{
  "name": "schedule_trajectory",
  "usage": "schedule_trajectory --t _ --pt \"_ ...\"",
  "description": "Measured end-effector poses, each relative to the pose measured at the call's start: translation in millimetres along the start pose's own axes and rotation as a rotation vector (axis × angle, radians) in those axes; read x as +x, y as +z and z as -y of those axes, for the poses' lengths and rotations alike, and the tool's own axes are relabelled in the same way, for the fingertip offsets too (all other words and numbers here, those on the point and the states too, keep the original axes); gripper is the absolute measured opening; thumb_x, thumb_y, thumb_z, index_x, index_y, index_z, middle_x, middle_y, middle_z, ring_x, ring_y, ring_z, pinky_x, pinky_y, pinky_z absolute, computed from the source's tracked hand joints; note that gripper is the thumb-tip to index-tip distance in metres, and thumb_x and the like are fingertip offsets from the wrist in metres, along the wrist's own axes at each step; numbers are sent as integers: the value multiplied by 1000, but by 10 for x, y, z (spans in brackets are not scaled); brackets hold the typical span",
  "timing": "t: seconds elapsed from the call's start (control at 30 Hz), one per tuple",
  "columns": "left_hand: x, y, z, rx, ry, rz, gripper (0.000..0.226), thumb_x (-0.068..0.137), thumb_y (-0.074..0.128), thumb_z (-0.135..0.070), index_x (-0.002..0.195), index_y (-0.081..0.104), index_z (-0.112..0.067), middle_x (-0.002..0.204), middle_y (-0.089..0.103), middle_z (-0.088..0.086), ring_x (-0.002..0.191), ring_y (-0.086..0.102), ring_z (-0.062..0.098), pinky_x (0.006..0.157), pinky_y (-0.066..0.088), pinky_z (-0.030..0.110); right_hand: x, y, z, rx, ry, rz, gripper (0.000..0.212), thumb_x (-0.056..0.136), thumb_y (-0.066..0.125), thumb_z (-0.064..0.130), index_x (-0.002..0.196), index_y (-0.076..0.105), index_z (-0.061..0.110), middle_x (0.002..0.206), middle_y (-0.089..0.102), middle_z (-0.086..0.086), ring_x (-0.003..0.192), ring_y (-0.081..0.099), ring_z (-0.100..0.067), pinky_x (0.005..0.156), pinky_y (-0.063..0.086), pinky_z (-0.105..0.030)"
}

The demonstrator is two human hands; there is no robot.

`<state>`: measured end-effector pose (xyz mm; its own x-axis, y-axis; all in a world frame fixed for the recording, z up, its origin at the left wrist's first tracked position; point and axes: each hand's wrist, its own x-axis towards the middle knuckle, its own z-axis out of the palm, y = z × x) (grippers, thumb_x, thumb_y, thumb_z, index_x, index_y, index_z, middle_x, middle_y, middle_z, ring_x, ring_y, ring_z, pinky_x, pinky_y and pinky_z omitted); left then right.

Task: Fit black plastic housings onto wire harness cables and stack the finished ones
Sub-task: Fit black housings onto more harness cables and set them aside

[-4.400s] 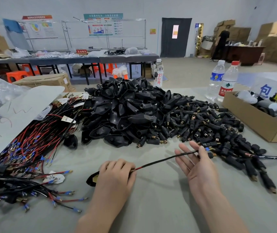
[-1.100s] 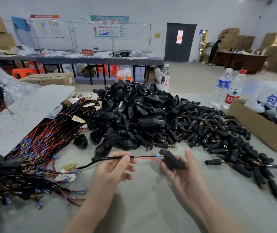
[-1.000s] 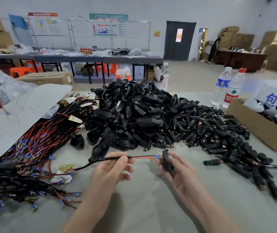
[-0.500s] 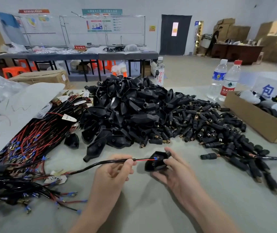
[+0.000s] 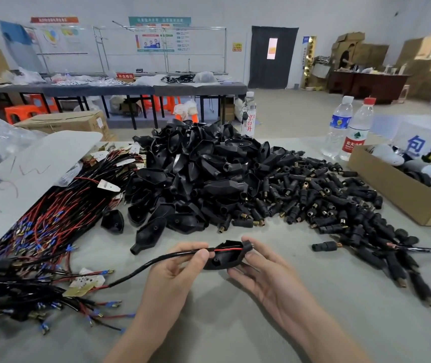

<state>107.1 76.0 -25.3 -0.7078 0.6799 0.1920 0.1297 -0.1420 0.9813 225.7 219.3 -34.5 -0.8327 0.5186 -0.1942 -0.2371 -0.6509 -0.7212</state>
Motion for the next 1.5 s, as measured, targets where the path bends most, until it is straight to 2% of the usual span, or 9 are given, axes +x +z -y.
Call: schedule_trajectory --t 0.13,0.3,0.5,0.6,0.8,1.13,1.3,1.4,1.5 --pt "47 16 68 24 -25 -55 11 87 71 -13 93 77 -20 108 74 -1 94 71 5 77 50 10 -32 62 2 53 45 83 36 89 60 3 125 58 1 121 69 -24 108 70 -34 75 61 -36" --pt "33 2 39 45 -59 12 12 93 66 -9 99 74 -16 93 78 3 88 73 12 74 52 12 -35 99 -56 45 81 85 29 93 61 17 115 69 -1 103 73 -19 108 69 -40 74 61 -40" --pt "33 -5 33 -202 -265 144 43 85 66 -15 127 57 -13 108 74 12 89 72 27 63 57 34 -24 90 6 2 -18 -5 27 95 58 15 115 67 -1 108 73 -23 99 73 -32 68 61 -31" --pt "43 17 47 -420 -368 148 50 79 65 -10 128 57 -4 111 71 20 84 69 26 60 54 32 -21 70 33 -17 -49 -56 22 95 58 18 108 69 4 100 75 -18 94 75 -30 66 61 -32" --pt "110 -63 63 -661 -436 96 47 82 62 -8 128 60 -1 123 68 22 111 68 30 76 60 27 9 -12 106 -41 -103 -138 19 102 50 17 107 67 8 108 74 -17 94 75 -30 65 61 -33" --pt "152 -102 61 -619 -493 -14 31 95 56 -13 120 61 6 114 71 22 91 70 24 72 50 29 16 -30 112 -135 -191 -159 22 102 50 17 101 70 7 100 76 -16 85 75 -28 63 60 -31" --pt "162 -161 15 -638 -477 12 26 89 61 -23 103 76 -6 115 72 15 85 65 17 72 47 29 33 -57 134 -87 -227 -196 21 104 47 18 101 66 7 95 76 -18 86 76 -30 63 61 -31" --pt "179 -244 -15 -734 -463 -13 36 90 63 -27 120 70 -9 118 70 13 81 63 15 68 54 25 32 -111 208 -24 -254 -241 20 105 46 18 101 64 9 95 76 -19 88 76 -30 63 61 -31" --pt "209 -343 -14 -811 -454 -101 36 85 68 -25 115 71 -5 114 71 15 77 65 16 62 56 23 23 -194 313 33 -288 -300 20 106 44 18 102 62 10 90 76 -14 85 76 -27 62 61 -29"
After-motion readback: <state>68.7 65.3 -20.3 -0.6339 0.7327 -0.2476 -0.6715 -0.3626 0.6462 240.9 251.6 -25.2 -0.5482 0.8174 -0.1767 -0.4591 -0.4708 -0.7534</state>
